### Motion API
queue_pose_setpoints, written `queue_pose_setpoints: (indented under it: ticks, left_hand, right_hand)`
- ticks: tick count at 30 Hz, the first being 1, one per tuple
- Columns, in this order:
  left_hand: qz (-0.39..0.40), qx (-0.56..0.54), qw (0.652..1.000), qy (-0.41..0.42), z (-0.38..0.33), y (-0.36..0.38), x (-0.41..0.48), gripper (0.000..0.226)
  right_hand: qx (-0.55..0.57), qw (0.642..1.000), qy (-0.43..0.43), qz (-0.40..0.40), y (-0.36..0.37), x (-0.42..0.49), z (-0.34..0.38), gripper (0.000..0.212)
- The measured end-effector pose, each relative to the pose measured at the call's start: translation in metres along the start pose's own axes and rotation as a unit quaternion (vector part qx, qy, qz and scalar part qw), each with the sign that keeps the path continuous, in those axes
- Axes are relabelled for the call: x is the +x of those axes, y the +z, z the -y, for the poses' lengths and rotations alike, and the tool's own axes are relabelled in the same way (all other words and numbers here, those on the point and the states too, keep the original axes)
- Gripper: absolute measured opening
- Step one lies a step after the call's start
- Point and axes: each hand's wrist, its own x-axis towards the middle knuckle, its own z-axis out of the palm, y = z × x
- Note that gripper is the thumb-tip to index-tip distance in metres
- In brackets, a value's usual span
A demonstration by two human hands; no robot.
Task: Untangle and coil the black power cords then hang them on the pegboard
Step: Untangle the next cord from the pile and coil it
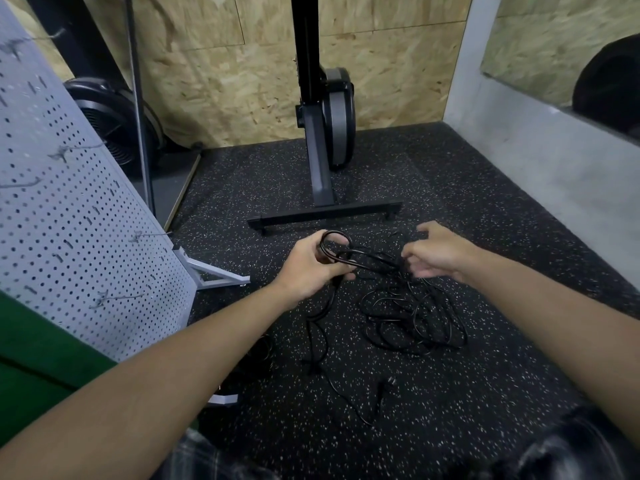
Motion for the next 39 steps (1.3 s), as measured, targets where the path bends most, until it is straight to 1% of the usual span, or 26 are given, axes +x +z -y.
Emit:
queue_pose_setpoints:
  ticks: [1,2,3,5,6,7,9,10,12,14,15,17,18,20,22,23,24,25,26,28,30,32,34,36,38,39]
  left_hand:
    - [0.005,-0.006,1.0,-0.003,-0.002,0.001,-0.001,0.033]
    - [0.007,-0.015,1.0,-0.005,-0.004,0.001,-0.001,0.031]
    - [0.004,-0.025,1.0,-0.002,-0.006,0.002,-0.001,0.031]
    - [-0.009,-0.049,0.999,0.021,-0.008,0.006,0.001,0.031]
    - [-0.02,-0.053,0.998,0.035,-0.009,0.007,0.003,0.031]
    - [-0.03,-0.05,0.997,0.044,-0.009,0.008,0.004,0.031]
    - [-0.042,-0.047,0.997,0.043,-0.007,0.007,0.006,0.03]
    - [-0.055,-0.045,0.997,0.036,-0.004,0.006,0.008,0.028]
    - [-0.086,-0.016,0.996,0.025,0.003,0.002,0.012,0.019]
    - [-0.099,0.069,0.992,0.031,0.008,-0.003,0.016,0.014]
    - [-0.091,0.11,0.989,0.035,0.01,-0.005,0.016,0.015]
    - [-0.079,0.15,0.984,0.046,0.008,-0.008,0.015,0.014]
    - [-0.08,0.153,0.984,0.044,0.007,-0.01,0.015,0.013]
    - [-0.073,0.146,0.986,0.033,0.007,-0.016,0.014,0.019]
    - [-0.037,0.151,0.988,0.022,0.007,-0.021,0.013,0.022]
    - [-0.013,0.151,0.988,0.021,0.009,-0.022,0.012,0.02]
    - [0.012,0.149,0.988,0.023,0.009,-0.022,0.01,0.016]
    - [0.038,0.147,0.988,0.029,0.009,-0.022,0.009,0.012]
    - [0.064,0.146,0.987,0.036,0.008,-0.021,0.007,0.008]
    - [0.118,0.148,0.981,0.039,0.004,-0.02,0.005,0.007]
    - [0.142,0.167,0.975,0.027,0.001,-0.02,0.004,0.012]
    - [0.147,0.198,0.969,0.009,0.001,-0.019,0.004,0.015]
    - [0.16,0.209,0.965,-0.005,0.003,-0.018,0.005,0.013]
    - [0.159,0.228,0.961,-0.018,0.005,-0.018,0.006,0.014]
    - [0.139,0.269,0.953,-0.026,0.011,-0.021,0.008,0.018]
    - [0.132,0.302,0.943,-0.031,0.016,-0.026,0.007,0.02]
  right_hand:
    - [-0.079,0.996,-0.029,-0.018,0.0,0.0,-0.001,0.07]
    - [-0.144,0.986,-0.076,-0.032,0.0,-0.002,0.0,0.066]
    - [-0.178,0.974,-0.135,-0.029,0.002,-0.005,0.003,0.064]
    - [-0.198,0.953,-0.226,0.034,0.009,-0.015,0.01,0.058]
    - [-0.209,0.942,-0.253,0.071,0.015,-0.019,0.011,0.05]
    - [-0.229,0.931,-0.269,0.09,0.021,-0.02,0.01,0.037]
    - [-0.269,0.91,-0.308,0.062,0.03,-0.017,0.007,0.009]
    - [-0.272,0.905,-0.323,0.042,0.031,-0.016,0.006,0.003]
    - [-0.266,0.9,-0.346,0.01,0.032,-0.016,0.009,0.012]
    - [-0.245,0.897,-0.369,0.013,0.033,-0.018,0.014,0.013]
    - [-0.234,0.896,-0.378,0.014,0.034,-0.019,0.015,0.014]
    - [-0.215,0.898,-0.383,0.012,0.034,-0.017,0.014,0.015]
    - [-0.207,0.902,-0.379,0.009,0.033,-0.015,0.014,0.014]
    - [-0.207,0.911,-0.357,0.002,0.029,-0.011,0.012,0.016]
    - [-0.237,0.913,-0.331,0.01,0.023,-0.007,0.009,0.023]
    - [-0.25,0.915,-0.316,0.023,0.021,-0.005,0.007,0.023]
    - [-0.252,0.918,-0.304,0.039,0.017,-0.003,0.005,0.018]
    - [-0.241,0.924,-0.291,0.058,0.015,-0.002,0.005,0.007]
    - [-0.227,0.931,-0.277,0.075,0.012,-0.002,0.005,0.011]
    - [-0.184,0.942,-0.253,0.117,0.006,-0.006,0.007,0.039]
    - [-0.137,0.948,-0.243,0.156,0.003,-0.01,0.013,0.054]
    - [-0.098,0.95,-0.216,0.205,-0.001,-0.009,0.013,0.061]
    - [-0.089,0.947,-0.209,0.229,-0.002,-0.013,0.013,0.057]
    - [-0.101,0.947,-0.231,0.198,0.0,-0.019,0.014,0.047]
    - [-0.105,0.944,-0.275,0.147,-0.001,-0.023,0.015,0.045]
    - [-0.099,0.945,-0.29,0.117,-0.004,-0.022,0.015,0.044]
